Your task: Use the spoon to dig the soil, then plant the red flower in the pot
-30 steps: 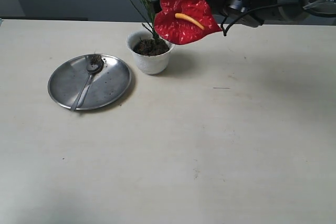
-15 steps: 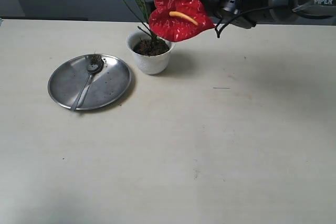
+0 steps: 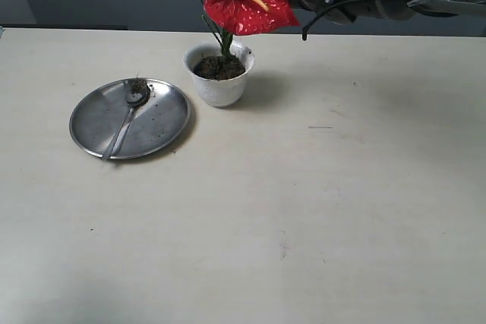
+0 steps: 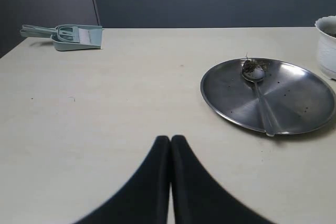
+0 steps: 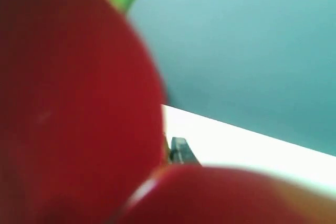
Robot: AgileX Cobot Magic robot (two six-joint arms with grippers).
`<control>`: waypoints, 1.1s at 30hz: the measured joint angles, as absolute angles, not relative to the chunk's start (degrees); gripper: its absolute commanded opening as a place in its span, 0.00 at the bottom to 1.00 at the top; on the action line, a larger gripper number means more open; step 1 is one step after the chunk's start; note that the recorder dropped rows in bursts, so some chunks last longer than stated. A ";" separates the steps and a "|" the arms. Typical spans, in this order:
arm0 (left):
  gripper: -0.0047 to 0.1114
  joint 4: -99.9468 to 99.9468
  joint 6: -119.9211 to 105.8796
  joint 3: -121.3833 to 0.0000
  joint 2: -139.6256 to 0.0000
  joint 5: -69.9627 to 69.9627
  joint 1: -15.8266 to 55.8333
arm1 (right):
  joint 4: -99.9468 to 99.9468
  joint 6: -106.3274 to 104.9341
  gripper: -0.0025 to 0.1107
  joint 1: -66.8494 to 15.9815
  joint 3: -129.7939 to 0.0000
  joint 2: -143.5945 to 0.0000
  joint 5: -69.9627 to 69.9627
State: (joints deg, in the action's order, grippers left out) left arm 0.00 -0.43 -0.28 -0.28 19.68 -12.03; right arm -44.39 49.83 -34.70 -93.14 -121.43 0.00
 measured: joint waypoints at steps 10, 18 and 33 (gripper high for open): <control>0.04 0.00 -0.43 -0.28 -0.28 19.68 -12.03 | -40.40 49.72 0.02 -35.24 -93.14 -118.22 -5.17; 0.04 0.00 -0.43 -0.28 -0.28 19.68 -12.03 | -22.36 35.57 0.02 -37.54 -93.14 -118.01 -8.02; 0.04 0.00 -0.43 -0.28 -0.28 19.68 -12.03 | -6.89 21.23 0.02 -38.44 -94.75 -117.57 -12.83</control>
State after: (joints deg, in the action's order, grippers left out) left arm 0.00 -0.43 -0.28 -0.28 19.68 -12.03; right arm -6.89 21.23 -38.44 -94.75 -117.57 -12.83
